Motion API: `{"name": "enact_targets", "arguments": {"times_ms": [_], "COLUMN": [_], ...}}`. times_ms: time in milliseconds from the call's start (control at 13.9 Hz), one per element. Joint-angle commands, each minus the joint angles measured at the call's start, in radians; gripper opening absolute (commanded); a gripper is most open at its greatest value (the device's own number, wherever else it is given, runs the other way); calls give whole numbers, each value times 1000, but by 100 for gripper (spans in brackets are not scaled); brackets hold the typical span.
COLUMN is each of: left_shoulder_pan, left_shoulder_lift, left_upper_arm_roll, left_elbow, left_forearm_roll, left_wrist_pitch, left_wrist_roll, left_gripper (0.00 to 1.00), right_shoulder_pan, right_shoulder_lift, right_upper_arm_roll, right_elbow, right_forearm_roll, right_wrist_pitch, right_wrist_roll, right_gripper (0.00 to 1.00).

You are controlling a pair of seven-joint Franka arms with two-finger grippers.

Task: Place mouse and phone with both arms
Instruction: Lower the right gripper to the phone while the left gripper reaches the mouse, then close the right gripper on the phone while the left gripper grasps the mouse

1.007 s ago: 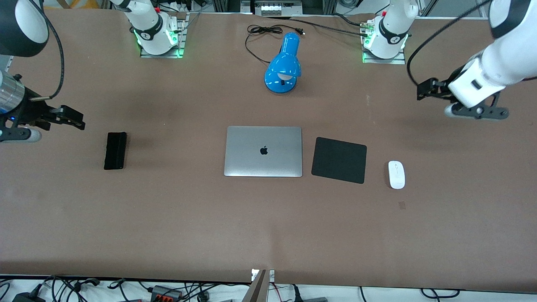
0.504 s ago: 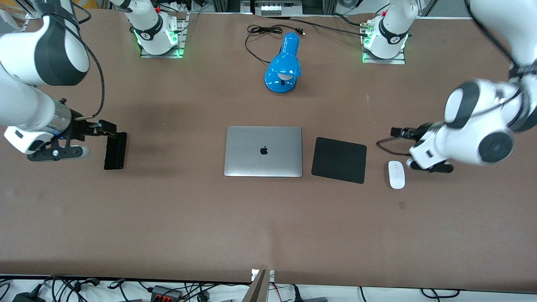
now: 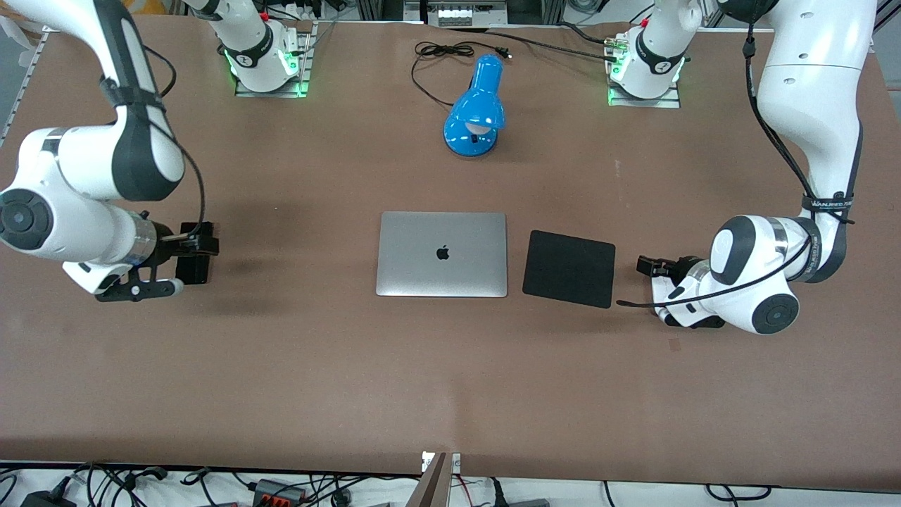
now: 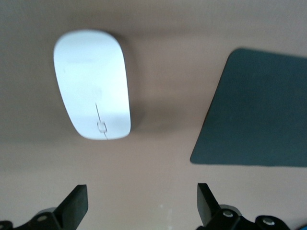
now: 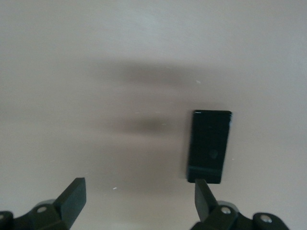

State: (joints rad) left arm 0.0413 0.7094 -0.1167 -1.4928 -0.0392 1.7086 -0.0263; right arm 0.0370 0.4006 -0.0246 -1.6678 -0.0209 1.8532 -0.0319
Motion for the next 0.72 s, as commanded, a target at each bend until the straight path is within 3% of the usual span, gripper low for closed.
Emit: {"name": "enact_targets", "arguments": {"times_ms": [0,360,647], "left_shoulder_pan": [8,11,14], "left_shoulder_lift": [30,71,91], "left_upper_arm_roll": [0,0,0], "left_elbow": [28,34,40], "left_forearm_roll": [44,99,99], "left_wrist_pitch": [48,125,158], "left_wrist_roll": [11,11,13], "left_gripper": [100,100,100], "right_shoulder_pan": [-71,-121,-161], "right_shoulder_lift": [75,191,167], "right_upper_arm_roll": [9,9,9], "right_elbow": [-23,-44,-203], "right_forearm_roll": [-2,-5,-14], "right_wrist_pitch": [58,159,360], "right_wrist_roll": [7,6,-16], "right_gripper": [100,100,100]}}
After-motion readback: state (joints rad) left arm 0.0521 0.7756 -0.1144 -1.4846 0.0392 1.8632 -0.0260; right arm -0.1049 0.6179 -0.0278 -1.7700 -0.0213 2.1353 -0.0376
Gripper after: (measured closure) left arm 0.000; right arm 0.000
